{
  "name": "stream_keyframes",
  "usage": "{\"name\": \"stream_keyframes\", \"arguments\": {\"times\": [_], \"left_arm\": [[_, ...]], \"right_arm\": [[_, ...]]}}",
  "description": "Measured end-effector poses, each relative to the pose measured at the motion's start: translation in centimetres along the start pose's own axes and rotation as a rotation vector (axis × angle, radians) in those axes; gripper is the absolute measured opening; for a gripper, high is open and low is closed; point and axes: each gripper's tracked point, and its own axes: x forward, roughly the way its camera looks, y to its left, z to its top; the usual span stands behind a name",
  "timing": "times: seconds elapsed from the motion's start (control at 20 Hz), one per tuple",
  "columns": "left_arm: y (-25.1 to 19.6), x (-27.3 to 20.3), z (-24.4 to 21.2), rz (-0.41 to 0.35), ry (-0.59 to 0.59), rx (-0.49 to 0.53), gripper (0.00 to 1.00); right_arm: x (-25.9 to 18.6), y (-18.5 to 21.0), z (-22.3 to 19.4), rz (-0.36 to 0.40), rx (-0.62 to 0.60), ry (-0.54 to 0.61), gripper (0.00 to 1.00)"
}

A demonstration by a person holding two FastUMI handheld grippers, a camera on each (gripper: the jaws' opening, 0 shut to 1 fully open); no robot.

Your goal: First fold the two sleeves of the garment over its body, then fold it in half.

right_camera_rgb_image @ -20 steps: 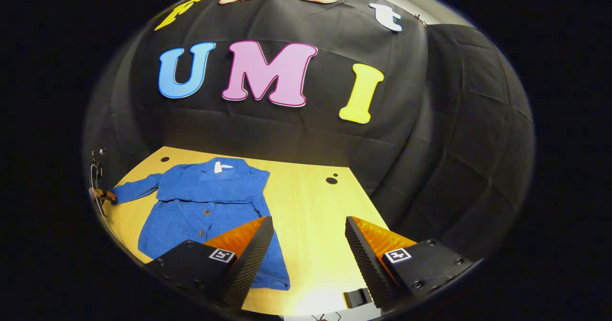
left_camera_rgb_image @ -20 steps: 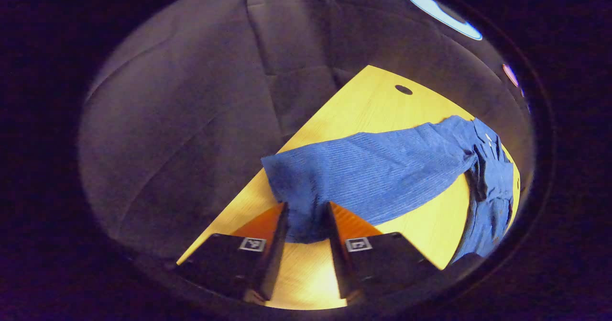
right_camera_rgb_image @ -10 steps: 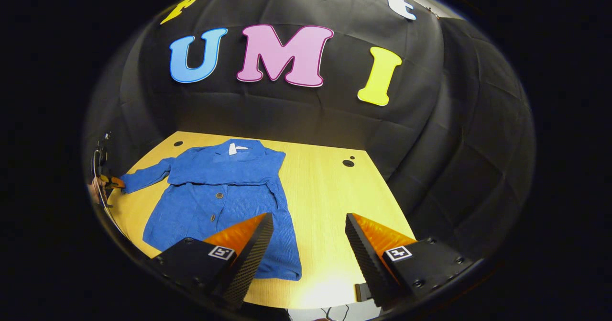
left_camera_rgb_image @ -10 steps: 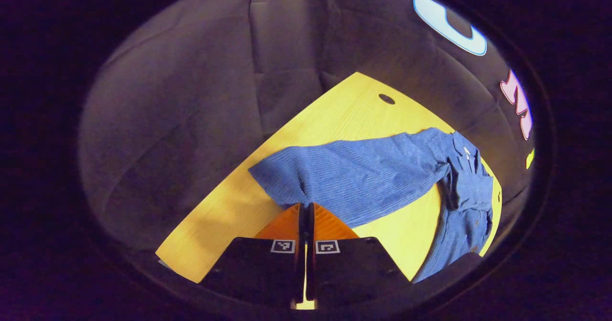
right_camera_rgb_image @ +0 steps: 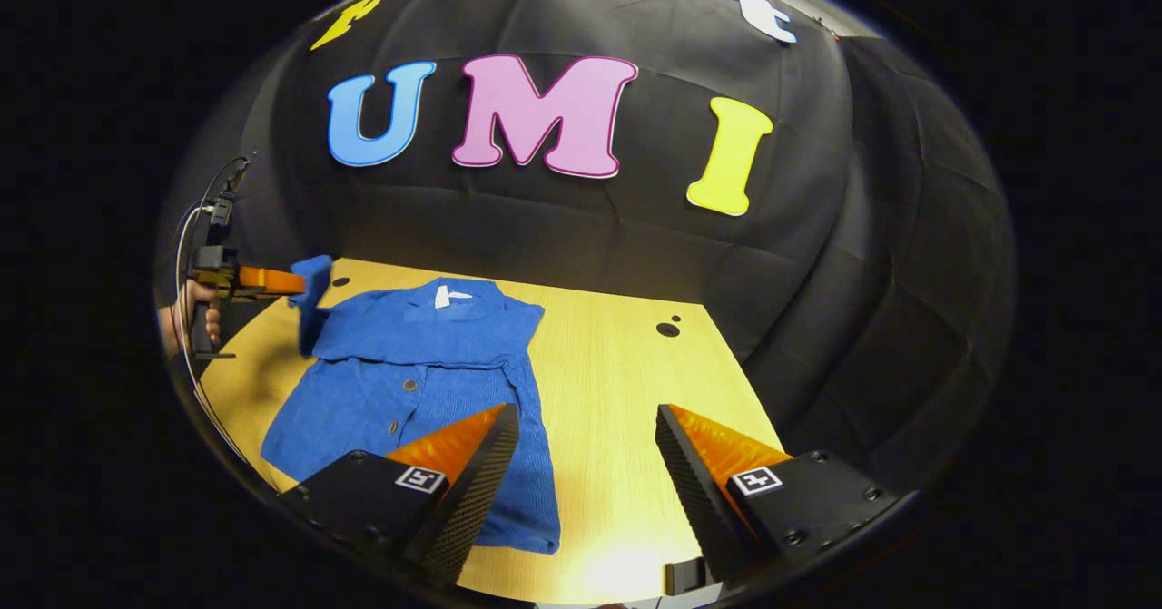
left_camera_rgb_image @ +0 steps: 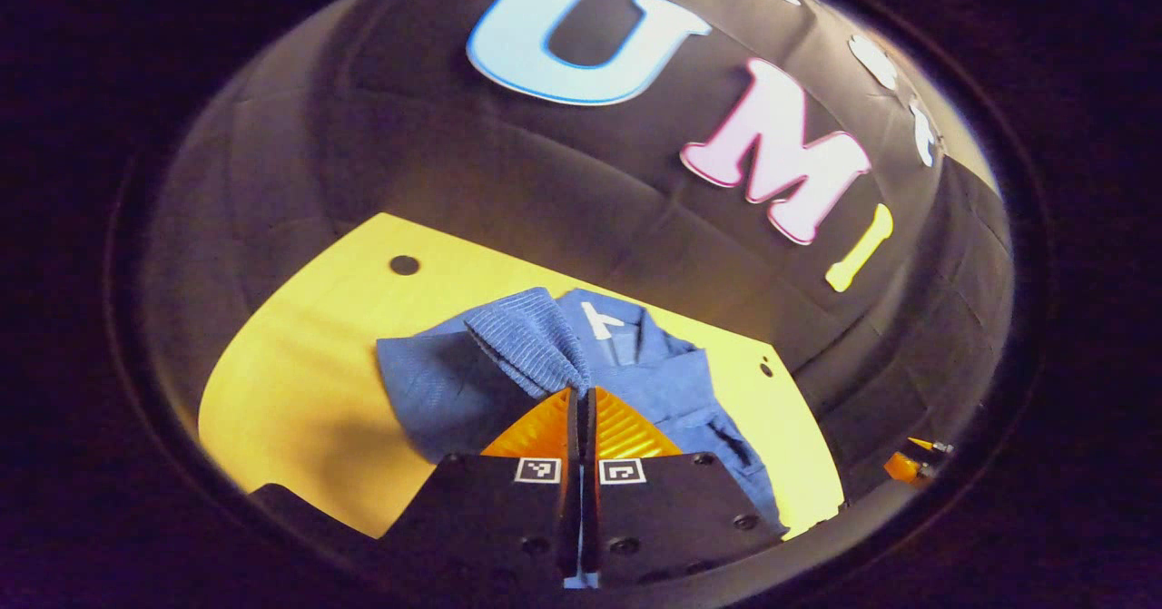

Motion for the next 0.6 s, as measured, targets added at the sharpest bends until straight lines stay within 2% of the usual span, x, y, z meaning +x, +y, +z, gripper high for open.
{"name": "stream_keyframes", "arguments": {"times": [0.1,0.2,0.3,0.4,0.45,0.6], "left_arm": [[-5.5,3.5,0.1,-0.082,0.028,0.077,0.0],[-10.1,6.2,0.1,-0.159,0.043,0.113,0.0],[-13.8,9.3,0.5,-0.164,0.037,0.127,0.0],[-16.2,12.1,0.3,-0.14,0.041,0.123,0.04],[-17.5,13.5,0.0,-0.139,0.055,0.105,0.27],[-19.1,14.6,0.2,-0.125,0.053,0.077,0.83]], "right_arm": [[0.2,-1.2,-0.1,-0.016,0.006,-0.011,0.97],[0.6,-2.6,-0.6,-0.041,-0.036,-0.014,0.97],[0.7,-4.1,-1.0,-0.05,-0.049,-0.013,1.0],[0.7,-5.3,-1.8,-0.057,-0.026,0.0,0.97],[0.9,-5.7,-2.2,-0.056,-0.007,0.01,0.98],[1.6,-6.3,-2.8,-0.058,0.011,0.03,0.98]]}}
